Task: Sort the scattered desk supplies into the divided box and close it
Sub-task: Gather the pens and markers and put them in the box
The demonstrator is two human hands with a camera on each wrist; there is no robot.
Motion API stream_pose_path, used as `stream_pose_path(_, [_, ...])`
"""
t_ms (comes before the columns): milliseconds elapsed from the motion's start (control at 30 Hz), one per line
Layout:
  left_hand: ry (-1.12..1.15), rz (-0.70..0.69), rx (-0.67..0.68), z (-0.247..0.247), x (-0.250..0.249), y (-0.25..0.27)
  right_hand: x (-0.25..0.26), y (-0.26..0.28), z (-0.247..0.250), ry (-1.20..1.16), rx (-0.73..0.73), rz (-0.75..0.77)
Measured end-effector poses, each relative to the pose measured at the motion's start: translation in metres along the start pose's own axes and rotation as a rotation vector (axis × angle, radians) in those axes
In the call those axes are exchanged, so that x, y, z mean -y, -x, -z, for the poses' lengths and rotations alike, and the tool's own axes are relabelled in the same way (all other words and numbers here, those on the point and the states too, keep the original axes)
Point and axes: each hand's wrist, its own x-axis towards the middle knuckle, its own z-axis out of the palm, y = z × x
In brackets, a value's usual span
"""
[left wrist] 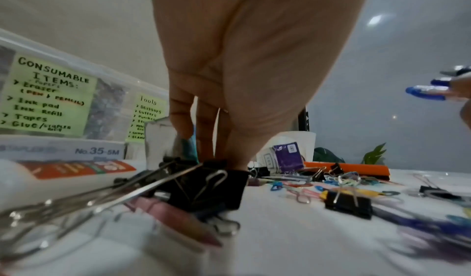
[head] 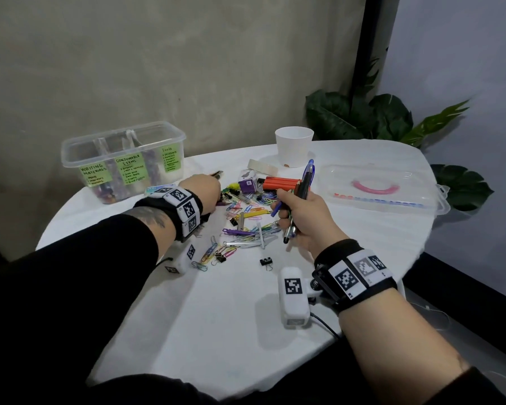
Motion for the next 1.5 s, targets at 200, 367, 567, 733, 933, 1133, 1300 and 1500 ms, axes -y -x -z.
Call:
stream_pose_path(200, [-0.076,-0.02,0.039,0.002,-0.008,0.003,0.0,0.0,0.002,0.0,-0.03,0.009])
stream_pose_path(367, [-0.138,-0.071,0.112,-0.005,-0.013,0.008,0.001,0.003,0.0,0.016,0.023,-0.009])
stream_pose_path(567, [0.274,-0.035,-0.027,0.009,0.001,0.01,0.008,0.012,-0.008,0.001,0.114,-0.064])
stream_pose_path(733, [1.291,-0.144,0.309,0.03,0.014,0.035,0.011,0.02,-0.026,0.162,0.162,0.007])
stream_pose_path(933, [1.509,-0.182,0.234,0.04,0.034,0.052,0.021,0.022,-0.071,0.086,0.203,-0.023])
stream_pose_path(1133, [1.738,-0.175,0.214,0.023,0.078,0.06,0.034,0.022,-0.123,-0.151,0.502,-0.273])
stream_pose_path(1300, [2.006,-0.177,0.401,0.017,0.098,0.075,0.036,0.018,-0.171,0.023,0.733,-0.425])
stream_pose_path(1500, [2.265,-0.072,0.382,-0.002,0.121,0.072,0.035,0.01,-0.221,0.229,0.744,-0.564])
